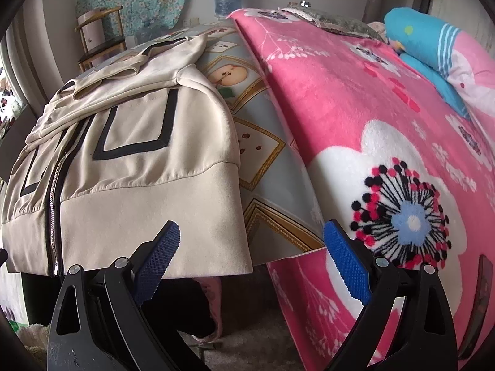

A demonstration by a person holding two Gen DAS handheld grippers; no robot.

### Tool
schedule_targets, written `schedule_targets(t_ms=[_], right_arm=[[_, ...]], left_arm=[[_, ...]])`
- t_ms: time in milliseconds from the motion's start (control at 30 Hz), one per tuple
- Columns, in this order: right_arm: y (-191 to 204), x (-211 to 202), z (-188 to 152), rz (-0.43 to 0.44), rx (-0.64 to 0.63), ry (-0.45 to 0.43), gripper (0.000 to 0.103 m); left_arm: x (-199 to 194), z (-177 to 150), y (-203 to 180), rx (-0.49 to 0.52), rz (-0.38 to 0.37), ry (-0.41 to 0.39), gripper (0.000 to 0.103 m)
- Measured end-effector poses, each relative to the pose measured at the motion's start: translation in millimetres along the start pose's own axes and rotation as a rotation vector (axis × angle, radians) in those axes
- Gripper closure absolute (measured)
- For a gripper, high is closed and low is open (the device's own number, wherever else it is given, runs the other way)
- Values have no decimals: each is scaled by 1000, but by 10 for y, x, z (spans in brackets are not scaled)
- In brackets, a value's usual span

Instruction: Fold large clothes

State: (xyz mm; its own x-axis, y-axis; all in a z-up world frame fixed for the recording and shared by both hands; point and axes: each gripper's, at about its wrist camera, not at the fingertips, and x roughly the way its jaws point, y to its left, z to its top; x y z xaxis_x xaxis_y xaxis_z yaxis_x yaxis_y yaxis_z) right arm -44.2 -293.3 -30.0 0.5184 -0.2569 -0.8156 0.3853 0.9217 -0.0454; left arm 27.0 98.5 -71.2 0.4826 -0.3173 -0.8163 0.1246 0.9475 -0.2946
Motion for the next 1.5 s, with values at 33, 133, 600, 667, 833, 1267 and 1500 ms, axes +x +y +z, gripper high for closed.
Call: schedule_targets(t_ms=[33,133,600,667,833,1267,1500], right_arm=[[-4,17,-1,4,-2,7,14],[-14,47,-31,9,-12,25,18],[-53,76,36,153,15,22,38],[-40,120,47,156,9,31,41],[-99,220,28,181,43,49,50],[-148,111,-178,225,90,72,88],[-115,-132,-107,257,88,2,98]], left_arm=[[20,-7,12,-7,-2,15,69],[62,-50,88,-57,-32,61,74],[146,-51,256,-157,-153,133,75],[156,-54,248,-150,-151,134,75],[204,-65,244,-153,-157,143,75],[148,-93,65,-67,-100,124,86],[-104,-27,-136,22,-85,51,98]])
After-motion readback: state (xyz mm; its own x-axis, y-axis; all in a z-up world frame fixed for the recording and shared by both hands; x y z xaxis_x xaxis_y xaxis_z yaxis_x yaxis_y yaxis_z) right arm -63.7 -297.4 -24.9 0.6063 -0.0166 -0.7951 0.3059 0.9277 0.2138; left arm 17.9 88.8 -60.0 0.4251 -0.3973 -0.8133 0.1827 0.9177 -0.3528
